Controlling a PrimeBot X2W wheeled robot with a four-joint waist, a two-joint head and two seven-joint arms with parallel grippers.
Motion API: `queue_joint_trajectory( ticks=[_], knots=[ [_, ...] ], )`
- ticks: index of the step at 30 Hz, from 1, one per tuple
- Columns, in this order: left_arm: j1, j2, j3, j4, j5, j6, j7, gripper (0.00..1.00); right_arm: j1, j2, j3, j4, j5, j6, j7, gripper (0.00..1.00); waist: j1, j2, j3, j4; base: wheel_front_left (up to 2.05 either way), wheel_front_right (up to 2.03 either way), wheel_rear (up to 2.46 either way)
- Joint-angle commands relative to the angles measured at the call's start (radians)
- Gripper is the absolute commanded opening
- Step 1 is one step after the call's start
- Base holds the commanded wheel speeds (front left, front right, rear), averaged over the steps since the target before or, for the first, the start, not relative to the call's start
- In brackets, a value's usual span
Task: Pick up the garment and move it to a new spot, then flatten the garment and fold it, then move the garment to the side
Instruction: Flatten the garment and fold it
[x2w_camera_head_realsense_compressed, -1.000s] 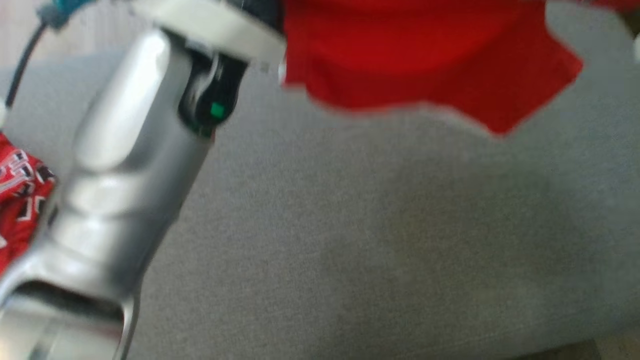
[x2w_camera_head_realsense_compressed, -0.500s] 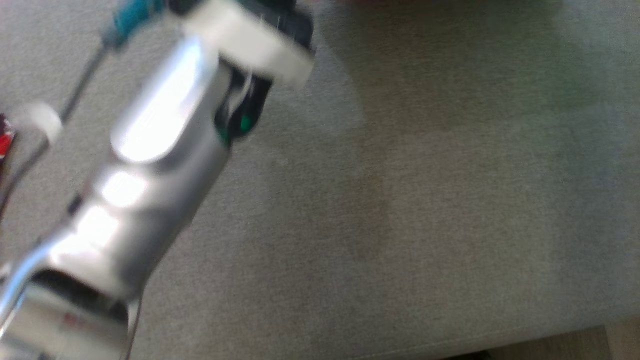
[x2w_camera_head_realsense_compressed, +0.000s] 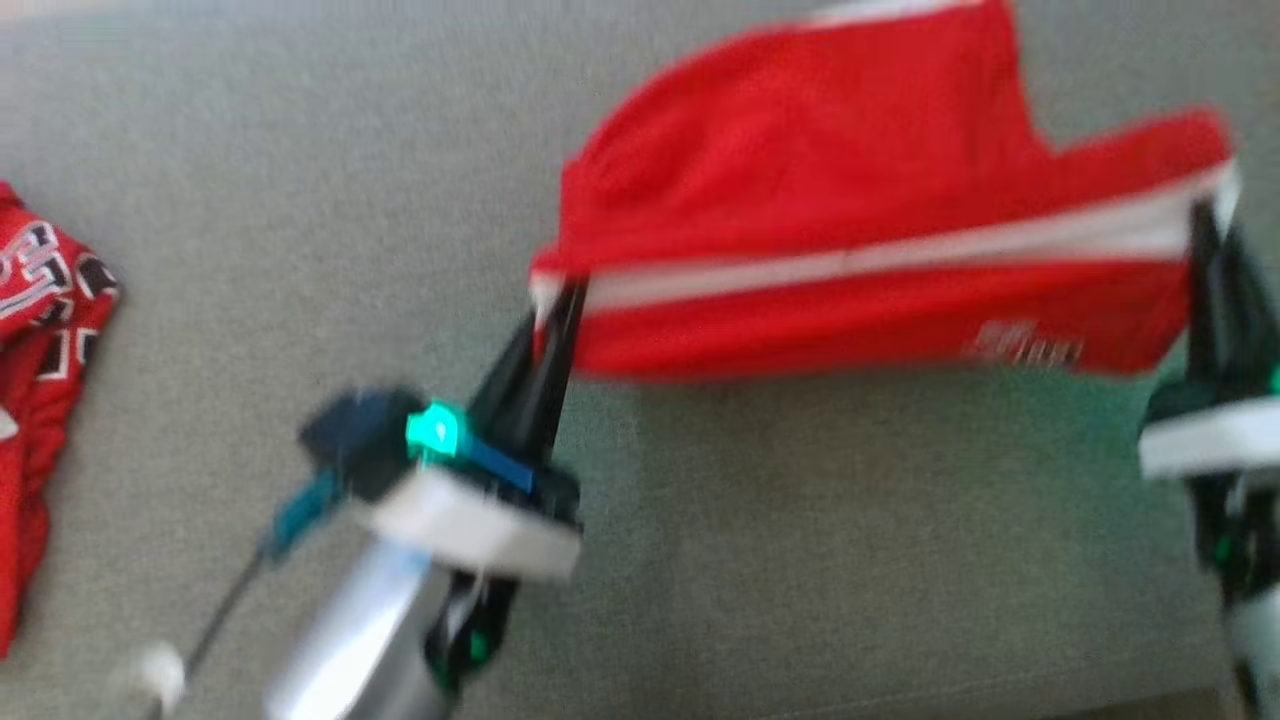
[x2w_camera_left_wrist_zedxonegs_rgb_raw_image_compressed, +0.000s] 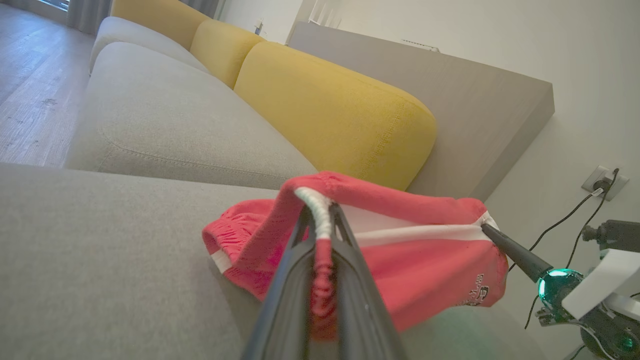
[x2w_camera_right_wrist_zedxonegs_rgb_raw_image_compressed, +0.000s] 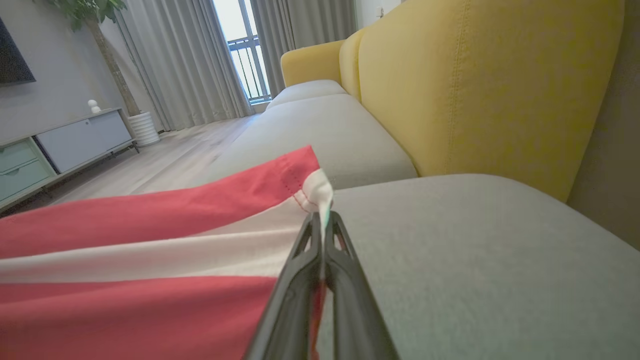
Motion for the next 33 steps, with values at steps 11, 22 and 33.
queue_joint_trajectory(
  ticks=[11, 22, 33],
  knots=[
    [0.185, -0.042, 0.095, -0.133, 0.047, 0.019, -0.003, 0.0, 0.15, 0.014, -0.081, -0.099, -0.068, -0.001, 0.002, 0.0, 0.0003, -0.0001, -0.077, 0.039, 0.0, 0.0, 0.0],
    [-0.055, -0.124, 0.086, 0.041, -0.013, 0.06, 0.095, 0.0, -0.083, 0.003, -0.032, 0.055, -0.087, -0.001, 0.039, 0.0, 0.0003, -0.0001, 0.017, 0.062, 0.0, 0.0, 0.0],
    [-0.238, -0.14, 0.043, 0.244, -0.046, 0.058, 0.088, 0.0, -0.342, -0.041, 0.131, 0.329, -0.054, -0.001, 0.042, 0.0, 0.0003, -0.0001, 0.089, 0.078, 0.0, 0.0, 0.0]
  ],
)
